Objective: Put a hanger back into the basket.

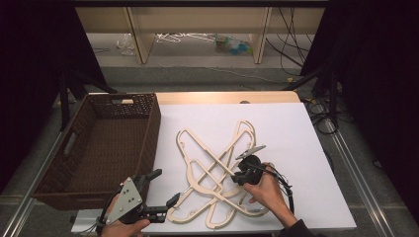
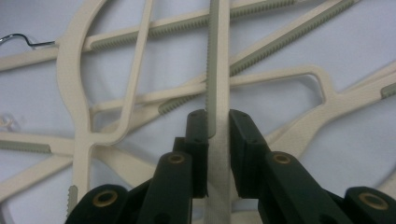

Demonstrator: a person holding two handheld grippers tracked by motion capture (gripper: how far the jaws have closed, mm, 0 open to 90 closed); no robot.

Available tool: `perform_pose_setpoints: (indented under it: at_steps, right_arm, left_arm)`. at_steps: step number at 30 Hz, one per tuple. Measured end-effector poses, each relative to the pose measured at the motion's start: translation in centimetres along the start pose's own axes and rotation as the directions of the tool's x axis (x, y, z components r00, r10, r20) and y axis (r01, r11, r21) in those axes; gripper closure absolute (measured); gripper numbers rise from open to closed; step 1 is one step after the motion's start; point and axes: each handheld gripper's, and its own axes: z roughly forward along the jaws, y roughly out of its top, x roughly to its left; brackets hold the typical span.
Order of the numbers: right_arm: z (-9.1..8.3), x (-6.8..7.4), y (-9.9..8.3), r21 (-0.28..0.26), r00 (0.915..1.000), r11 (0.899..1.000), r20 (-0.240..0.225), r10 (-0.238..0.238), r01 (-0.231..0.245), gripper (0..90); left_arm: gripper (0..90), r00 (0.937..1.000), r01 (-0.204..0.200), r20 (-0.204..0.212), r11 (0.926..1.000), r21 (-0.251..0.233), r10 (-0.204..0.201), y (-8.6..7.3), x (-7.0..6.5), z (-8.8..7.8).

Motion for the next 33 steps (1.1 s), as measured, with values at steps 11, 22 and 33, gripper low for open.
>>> perform_pose_setpoints:
  at_steps: [11, 22, 33]
  right_arm:
    - [-3.7, -1.0, -0.1, 0.038, 0.9934, 0.993, -0.01, -0.115, 0.115, 79.2]
    - [-5.9, -1.7, 0.0, 0.055, 0.9902, 0.989, -0.002, -0.139, 0.139, 79.2]
    - [-6.6, -1.9, 0.0, 0.051, 0.9892, 0.988, -0.024, -0.145, 0.146, 79.3]
  left_arm:
    - [18.8, 0.9973, -0.073, 0.001, 0.9877, 0.138, 0.073, -1.0, -0.6, 2.3]
    - [19.5, 0.9693, -0.246, 0.095, 0.9097, 0.335, 0.227, -3.3, -1.2, 7.1]
    - [21.8, 0.9278, -0.373, 0.14, 0.8505, 0.371, 0.346, -4.7, -0.8, 9.8]
